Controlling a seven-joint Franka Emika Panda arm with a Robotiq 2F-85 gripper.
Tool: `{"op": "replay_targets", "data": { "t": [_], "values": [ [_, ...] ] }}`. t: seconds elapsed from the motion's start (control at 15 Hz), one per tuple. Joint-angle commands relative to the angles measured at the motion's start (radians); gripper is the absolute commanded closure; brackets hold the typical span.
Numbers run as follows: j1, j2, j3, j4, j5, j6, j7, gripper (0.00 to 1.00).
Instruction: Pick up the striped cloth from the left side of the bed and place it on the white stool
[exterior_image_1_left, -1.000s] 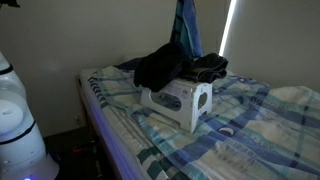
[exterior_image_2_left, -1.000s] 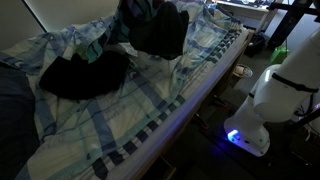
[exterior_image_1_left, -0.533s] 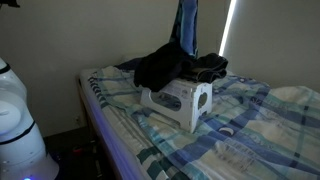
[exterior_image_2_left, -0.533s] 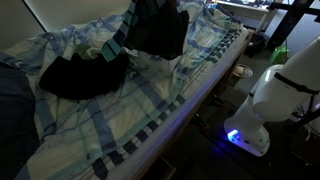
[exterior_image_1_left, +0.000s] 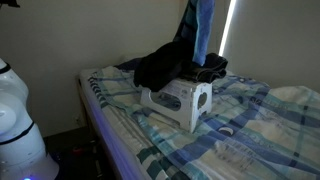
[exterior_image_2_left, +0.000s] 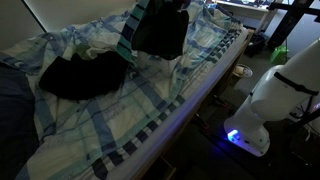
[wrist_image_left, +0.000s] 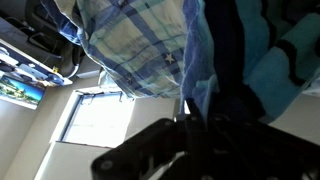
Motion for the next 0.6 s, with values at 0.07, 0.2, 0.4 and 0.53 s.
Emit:
{"op": "replay_targets", "data": {
  "t": [0.07,0.2,0.4,0.53],
  "values": [
    [-0.131,0.001,0.034,-0.049,0.032,0.003,-0.002,0.95],
    [-0.159,0.007,0.030,-0.081,0.044,0.008,-0.003,0.95],
    [-0.181,0.019,0.033,-0.148,0.063,0.020,0.003,0.95],
    [-0.179,0.019,0.047,-0.216,0.070,0.027,0.017,0.95]
  ]
}}
